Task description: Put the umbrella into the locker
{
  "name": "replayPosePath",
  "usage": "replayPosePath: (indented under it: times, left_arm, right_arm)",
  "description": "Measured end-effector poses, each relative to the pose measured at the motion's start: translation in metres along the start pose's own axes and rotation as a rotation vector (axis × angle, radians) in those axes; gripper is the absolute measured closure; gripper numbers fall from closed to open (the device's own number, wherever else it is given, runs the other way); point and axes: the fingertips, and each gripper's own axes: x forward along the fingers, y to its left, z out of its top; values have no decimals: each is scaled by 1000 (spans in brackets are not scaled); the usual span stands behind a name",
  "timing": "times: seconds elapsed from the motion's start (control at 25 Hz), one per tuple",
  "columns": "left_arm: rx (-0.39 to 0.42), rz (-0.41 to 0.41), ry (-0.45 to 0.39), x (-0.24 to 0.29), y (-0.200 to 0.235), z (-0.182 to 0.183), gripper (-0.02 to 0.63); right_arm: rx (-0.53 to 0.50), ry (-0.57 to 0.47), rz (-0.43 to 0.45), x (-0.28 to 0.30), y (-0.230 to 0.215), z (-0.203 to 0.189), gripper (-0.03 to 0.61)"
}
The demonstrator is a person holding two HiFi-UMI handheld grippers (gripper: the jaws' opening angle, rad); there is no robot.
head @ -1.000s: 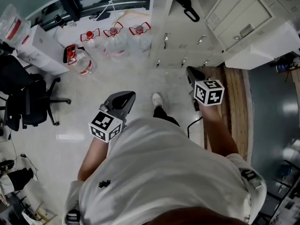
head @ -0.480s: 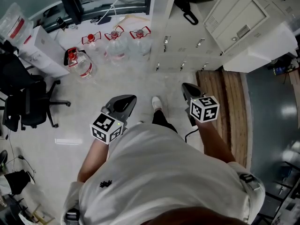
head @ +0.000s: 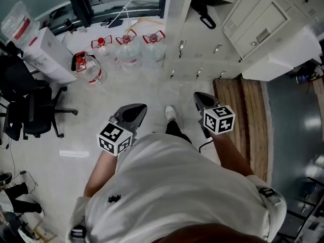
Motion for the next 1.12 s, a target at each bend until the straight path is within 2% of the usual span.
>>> replayPosePath:
  times: [0.32,1.12]
  left_arm:
    - [-10,6,15,-1,2,-5,558]
    - [-30,-16,30,12,1,-7,558]
  right_arm:
    - [-7,0,17,3,5,2,577]
    - [-46,11,-15,2,-11,4,577]
